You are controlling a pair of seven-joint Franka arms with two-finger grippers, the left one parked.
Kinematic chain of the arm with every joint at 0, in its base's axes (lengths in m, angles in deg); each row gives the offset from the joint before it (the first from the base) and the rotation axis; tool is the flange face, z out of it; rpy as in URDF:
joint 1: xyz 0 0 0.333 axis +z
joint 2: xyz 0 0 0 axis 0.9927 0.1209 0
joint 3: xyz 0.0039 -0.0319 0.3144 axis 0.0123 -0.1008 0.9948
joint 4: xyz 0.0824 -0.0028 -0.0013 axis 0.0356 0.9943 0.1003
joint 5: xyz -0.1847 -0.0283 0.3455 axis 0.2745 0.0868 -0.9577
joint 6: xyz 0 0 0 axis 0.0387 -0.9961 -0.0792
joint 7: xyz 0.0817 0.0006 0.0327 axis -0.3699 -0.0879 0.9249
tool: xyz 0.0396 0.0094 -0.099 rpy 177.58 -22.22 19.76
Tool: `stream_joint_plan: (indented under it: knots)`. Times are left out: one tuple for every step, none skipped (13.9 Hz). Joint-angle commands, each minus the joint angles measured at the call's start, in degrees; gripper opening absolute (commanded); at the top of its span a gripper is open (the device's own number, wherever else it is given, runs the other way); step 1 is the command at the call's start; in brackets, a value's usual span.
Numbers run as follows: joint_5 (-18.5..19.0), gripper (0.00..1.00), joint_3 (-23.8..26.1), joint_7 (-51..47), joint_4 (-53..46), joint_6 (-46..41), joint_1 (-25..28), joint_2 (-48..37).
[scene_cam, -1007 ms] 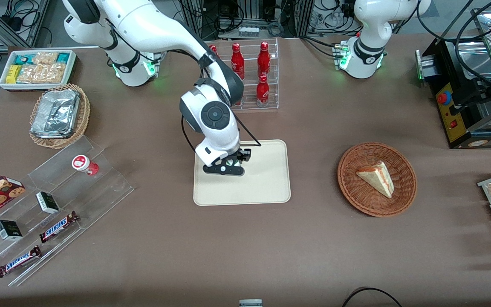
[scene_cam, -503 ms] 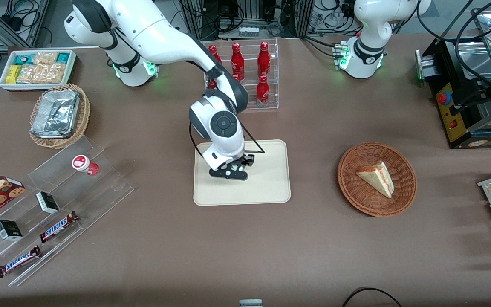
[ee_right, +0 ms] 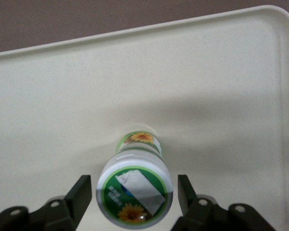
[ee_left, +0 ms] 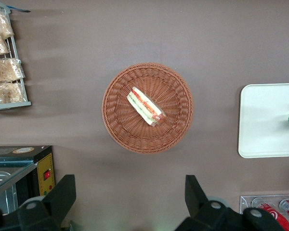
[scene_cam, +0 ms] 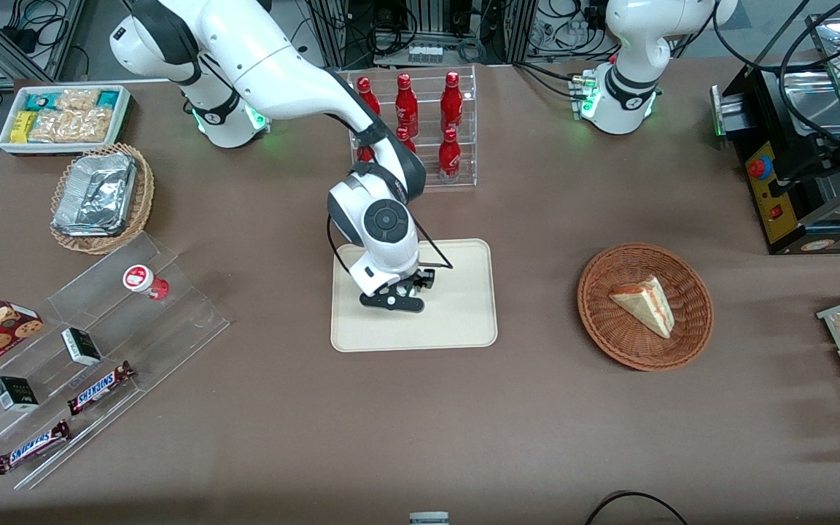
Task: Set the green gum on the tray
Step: 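Lower the canister onto the tray and open the right gripper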
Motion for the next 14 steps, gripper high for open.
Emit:
stream_joint_plan:
  knots:
    - [-0.7, 1.0, -0.6, 0.2, -2.3, 0.7, 1.0, 1.5]
    - [-0.7, 1.0, -0.6, 0.5, -2.3, 0.7, 1.0, 1.4]
    - [-0.7, 1.0, -0.6, 0.5, -2.3, 0.7, 1.0, 1.2]
    - [-0.2, 1.0, -0.6, 0.6, -2.3, 0.6, 1.0, 0.9]
    - [0.6, 1.0, -0.7, 0.6, -2.3, 0.4, 1.0, 0.5]
    - [1.2, 1.0, -0.7, 0.8, -2.3, 0.0, 0.9, -0.1]
    - [2.0, 1.0, -0.7, 0.9, -2.3, -0.4, 0.7, -0.3]
    - [2.7, 1.0, -0.7, 1.6, -2.1, -1.3, 0.5, -1.2]
    - [2.8, 1.0, -0.7, 3.4, -2.0, -2.9, 0.4, -2.0]
    - [2.8, 1.0, -0.7, 5.8, -2.1, -4.6, 0.1, -3.1]
    - [2.8, 1.0, -0.9, 7.4, -2.0, -6.1, -0.1, -4.2]
    - [2.8, 1.0, -1.1, 8.8, -2.0, -8.0, -0.2, -5.7]
    - [2.8, 1.0, -1.1, 10.4, -2.0, -10.0, -1.0, -7.1]
    - [2.7, 1.0, -1.1, 12.3, -2.0, -12.3, -2.2, -9.0]
